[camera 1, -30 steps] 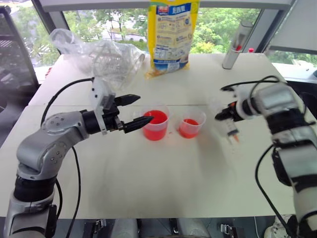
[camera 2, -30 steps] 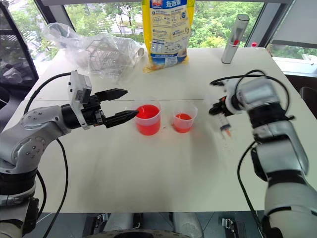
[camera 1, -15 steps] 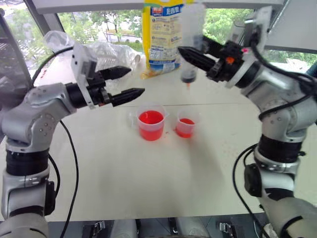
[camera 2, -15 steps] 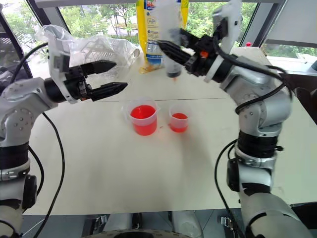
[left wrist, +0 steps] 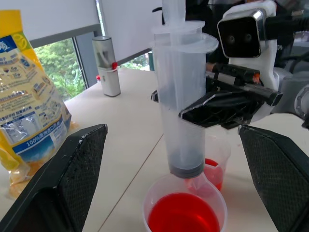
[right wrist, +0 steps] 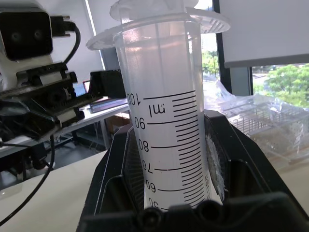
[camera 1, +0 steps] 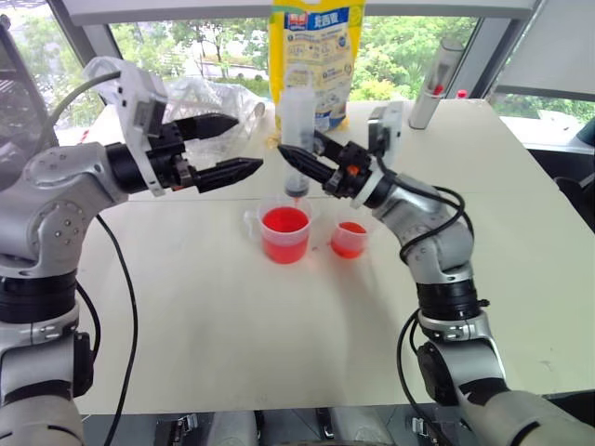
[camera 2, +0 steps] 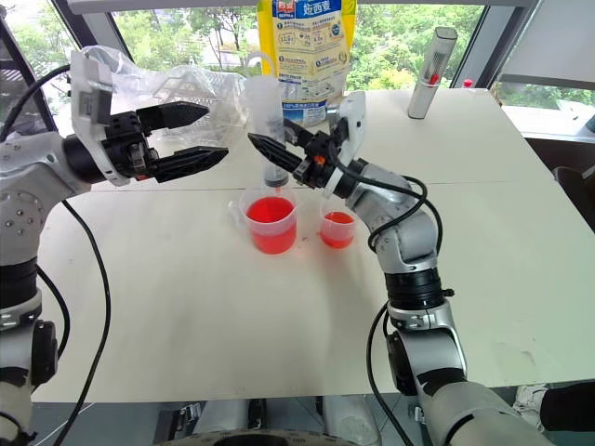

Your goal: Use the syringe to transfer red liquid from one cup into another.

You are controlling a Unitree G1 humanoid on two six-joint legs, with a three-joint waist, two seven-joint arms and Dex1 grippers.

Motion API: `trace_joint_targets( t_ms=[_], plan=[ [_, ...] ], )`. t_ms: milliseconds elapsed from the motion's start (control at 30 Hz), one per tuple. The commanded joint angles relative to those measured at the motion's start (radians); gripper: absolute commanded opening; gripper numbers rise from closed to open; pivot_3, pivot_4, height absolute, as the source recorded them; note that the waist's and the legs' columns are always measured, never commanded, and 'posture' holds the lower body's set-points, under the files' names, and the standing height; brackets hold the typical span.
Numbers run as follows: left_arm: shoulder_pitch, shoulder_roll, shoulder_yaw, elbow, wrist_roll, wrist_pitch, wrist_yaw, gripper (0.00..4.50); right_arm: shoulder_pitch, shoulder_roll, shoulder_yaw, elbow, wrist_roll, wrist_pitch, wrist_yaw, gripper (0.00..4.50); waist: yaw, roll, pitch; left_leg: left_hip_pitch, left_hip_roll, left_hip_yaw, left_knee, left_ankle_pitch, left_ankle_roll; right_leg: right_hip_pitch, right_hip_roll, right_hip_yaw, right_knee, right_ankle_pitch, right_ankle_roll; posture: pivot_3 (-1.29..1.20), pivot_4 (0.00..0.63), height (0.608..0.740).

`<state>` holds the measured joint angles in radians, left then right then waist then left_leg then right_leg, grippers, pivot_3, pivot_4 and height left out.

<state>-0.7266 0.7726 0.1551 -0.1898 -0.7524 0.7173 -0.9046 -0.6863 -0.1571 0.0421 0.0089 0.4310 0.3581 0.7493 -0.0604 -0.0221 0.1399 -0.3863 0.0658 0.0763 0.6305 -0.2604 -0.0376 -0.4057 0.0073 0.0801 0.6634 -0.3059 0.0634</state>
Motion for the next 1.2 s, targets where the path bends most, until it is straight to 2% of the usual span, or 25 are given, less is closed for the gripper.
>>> trace_joint_targets(
  t_ms=[33, 233, 500, 900, 1000, 1167, 1200],
  plan=[
    [-0.044, -0.003, 0.015, -0.005, 0.01, -0.019, 0.012, 4.5, 0.014, 0.018, 0.026, 0.019, -0.02, -0.056, 0.01, 1.37, -0.001, 0.0, 0.0, 0.0, 0.0, 0.0, 0.0, 0.0, 0.0, 0.0, 0.0, 0.0, 0.0, 0.0, 0.0, 0.0, 0.15, 0.74],
    [-0.087, -0.048, -0.053, 0.051, 0.095, -0.069, 0.02, 4.5, 0.077, 0.04, 0.076, 0.052, -0.061, -0.108, 0.011, 1.37, -0.001, 0.0, 0.0, 0.0, 0.0, 0.0, 0.0, 0.0, 0.0, 0.0, 0.0, 0.0, 0.0, 0.0, 0.0, 0.0, 0.15, 0.74],
    [-0.116, -0.104, -0.098, 0.105, 0.136, -0.089, -0.004, 4.5, 0.094, 0.043, 0.089, 0.065, -0.088, -0.138, 0.005, 1.37, -0.005, 0.0, 0.0, 0.0, 0.0, 0.0, 0.0, 0.0, 0.0, 0.0, 0.0, 0.0, 0.0, 0.0, 0.0, 0.0, 0.15, 0.74],
    [-0.126, -0.166, -0.109, 0.171, 0.164, -0.081, -0.01, 4.5, 0.098, 0.035, 0.1, 0.059, -0.106, -0.152, 0.011, 1.37, -0.007, 0.0, 0.0, 0.0, 0.0, 0.0, 0.0, 0.0, 0.0, 0.0, 0.0, 0.0, 0.001, 0.0, 0.0, 0.0, 0.15, 0.74],
    [-0.124, -0.175, -0.106, 0.17, 0.159, -0.073, -0.014, 3.77, 0.099, 0.034, 0.104, 0.059, -0.108, -0.154, 0.011, 1.37, -0.007, 0.0, 0.0, 0.0, 0.0, 0.0, 0.0, 0.0, 0.0, 0.0, 0.0, 0.0, 0.001, 0.0, 0.0, 0.0, 0.15, 0.74],
    [-0.116, -0.179, -0.097, 0.155, 0.14, -0.054, -0.02, 1.27, 0.102, 0.032, 0.107, 0.056, -0.111, -0.155, 0.012, 1.37, -0.007, 0.0, 0.0, 0.0, 0.0, 0.0, 0.0, 0.0, 0.0, 0.0, 0.0, 0.0, 0.001, 0.0, 0.0, 0.0, 0.15, 0.74],
    [-0.115, -0.178, -0.096, 0.152, 0.135, -0.049, -0.021, 0.59, 0.102, 0.031, 0.108, 0.056, -0.112, -0.155, 0.012, 1.37, -0.007, 0.0, 0.0, 0.0, 0.0, 0.0, 0.0, 0.0, 0.0, 0.0, 0.0, 0.0, 0.001, 0.0, 0.0, 0.0, 0.15, 0.74]
  ],
)
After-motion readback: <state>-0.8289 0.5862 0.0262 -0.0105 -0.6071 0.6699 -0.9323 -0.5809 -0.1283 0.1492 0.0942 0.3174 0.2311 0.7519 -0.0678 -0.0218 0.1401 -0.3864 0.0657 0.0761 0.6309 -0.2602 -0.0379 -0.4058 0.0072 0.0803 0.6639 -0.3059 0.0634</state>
